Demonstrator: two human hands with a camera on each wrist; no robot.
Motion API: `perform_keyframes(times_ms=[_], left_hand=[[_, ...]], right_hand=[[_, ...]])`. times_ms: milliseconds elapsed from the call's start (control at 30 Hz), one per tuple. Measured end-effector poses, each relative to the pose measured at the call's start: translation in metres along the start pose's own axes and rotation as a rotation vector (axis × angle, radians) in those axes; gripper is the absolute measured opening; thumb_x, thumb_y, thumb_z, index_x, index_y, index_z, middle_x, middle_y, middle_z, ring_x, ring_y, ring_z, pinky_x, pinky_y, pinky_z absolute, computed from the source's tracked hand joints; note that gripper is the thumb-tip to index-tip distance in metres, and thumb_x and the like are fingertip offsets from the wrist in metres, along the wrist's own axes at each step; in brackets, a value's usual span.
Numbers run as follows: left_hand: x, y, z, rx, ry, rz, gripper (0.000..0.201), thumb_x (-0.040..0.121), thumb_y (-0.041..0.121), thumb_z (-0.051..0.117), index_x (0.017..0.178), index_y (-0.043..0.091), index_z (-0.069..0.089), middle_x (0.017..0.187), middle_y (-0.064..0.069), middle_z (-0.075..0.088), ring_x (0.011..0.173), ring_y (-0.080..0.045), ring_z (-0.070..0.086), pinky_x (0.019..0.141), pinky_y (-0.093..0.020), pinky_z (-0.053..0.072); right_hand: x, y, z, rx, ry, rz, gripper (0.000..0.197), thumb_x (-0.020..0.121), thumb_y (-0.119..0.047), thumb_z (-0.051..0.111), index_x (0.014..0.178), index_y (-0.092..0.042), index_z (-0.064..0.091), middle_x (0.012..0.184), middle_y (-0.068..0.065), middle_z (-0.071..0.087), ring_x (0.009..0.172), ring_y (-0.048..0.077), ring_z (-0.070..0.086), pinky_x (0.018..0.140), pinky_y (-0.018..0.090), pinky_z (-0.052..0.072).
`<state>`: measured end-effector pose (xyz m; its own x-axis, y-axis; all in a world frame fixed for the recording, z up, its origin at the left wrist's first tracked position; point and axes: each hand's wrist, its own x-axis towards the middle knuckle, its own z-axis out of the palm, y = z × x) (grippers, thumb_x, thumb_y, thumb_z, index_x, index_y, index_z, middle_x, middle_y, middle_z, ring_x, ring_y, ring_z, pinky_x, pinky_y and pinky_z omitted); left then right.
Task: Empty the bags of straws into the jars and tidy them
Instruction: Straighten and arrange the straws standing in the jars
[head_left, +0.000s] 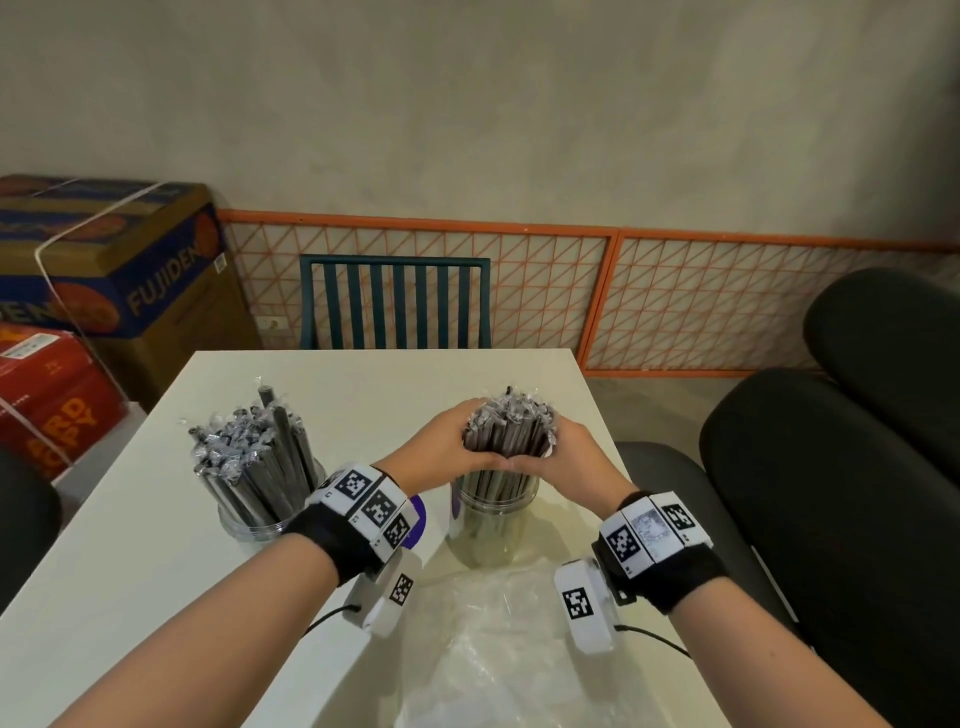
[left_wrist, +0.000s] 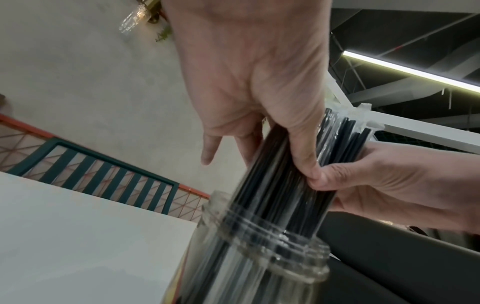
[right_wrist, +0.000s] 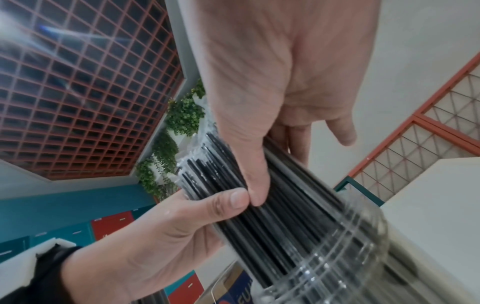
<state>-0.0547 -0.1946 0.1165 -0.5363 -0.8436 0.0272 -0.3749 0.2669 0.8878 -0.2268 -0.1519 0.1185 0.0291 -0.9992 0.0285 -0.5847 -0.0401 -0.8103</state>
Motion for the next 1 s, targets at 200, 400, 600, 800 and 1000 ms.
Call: perform_keyframes(times_ms=[200, 400, 600, 800, 1000], left_hand=[[-0.008, -0.017, 0.009, -0.013, -0.057, -0.115, 0.067, 0.068, 0.014, 0.082, 0.125, 0.013, 0.046, 0.119, -0.006, 0.060, 0.111, -0.018, 0.058, 0.089, -0.021, 0.047], [-0.005, -0.013, 0.005, 0.131, 0.009, -0.156, 0.073, 0.065, 0.033, 0.083, 0.126, 0.027, 0.045, 0.118, -0.006, 0.041, 0.113, -0.026, 0.050, 0.102, -0.041, 0.043], [-0.008, -0.015, 0.004, 0.248, 0.010, -0.192, 0.085, 0.061, 0.041, 0.084, 0.132, 0.029, 0.040, 0.120, 0.000, 0.034, 0.125, -0.028, 0.038, 0.110, -0.047, 0.033], [-0.016, -0.006, 0.003, 0.189, -0.046, -0.165, 0.080, 0.070, 0.028, 0.080, 0.137, 0.022, 0.037, 0.099, 0.019, 0.032, 0.123, -0.015, 0.029, 0.109, -0.033, 0.027], [-0.014, -0.008, -0.006, 0.148, -0.083, -0.135, 0.088, 0.065, 0.043, 0.081, 0.139, 0.025, 0.037, 0.127, 0.009, 0.042, 0.133, -0.019, 0.031, 0.113, -0.043, 0.029]], right_hand=[[-0.003, 0.015, 0.009, -0.052, -0.132, 0.075, 0.072, 0.067, -0.018, 0.082, 0.130, -0.014, 0.048, 0.122, 0.002, 0.060, 0.112, 0.015, 0.055, 0.090, 0.023, 0.041], [-0.004, 0.014, 0.007, -0.020, -0.104, 0.031, 0.075, 0.071, -0.020, 0.080, 0.134, -0.012, 0.041, 0.124, -0.001, 0.053, 0.112, 0.010, 0.049, 0.090, 0.019, 0.035], [-0.006, 0.013, 0.008, -0.008, -0.123, 0.014, 0.074, 0.069, -0.016, 0.082, 0.131, -0.009, 0.041, 0.122, 0.001, 0.051, 0.112, 0.011, 0.049, 0.082, 0.006, 0.038], [-0.007, 0.021, 0.009, 0.015, -0.161, 0.074, 0.088, 0.064, -0.027, 0.085, 0.136, -0.013, 0.037, 0.135, 0.003, 0.049, 0.126, 0.016, 0.045, 0.102, 0.027, 0.037], [-0.004, 0.017, 0.001, -0.030, -0.196, 0.087, 0.085, 0.066, -0.024, 0.084, 0.136, -0.014, 0.038, 0.134, 0.002, 0.052, 0.124, 0.016, 0.046, 0.098, 0.024, 0.035]])
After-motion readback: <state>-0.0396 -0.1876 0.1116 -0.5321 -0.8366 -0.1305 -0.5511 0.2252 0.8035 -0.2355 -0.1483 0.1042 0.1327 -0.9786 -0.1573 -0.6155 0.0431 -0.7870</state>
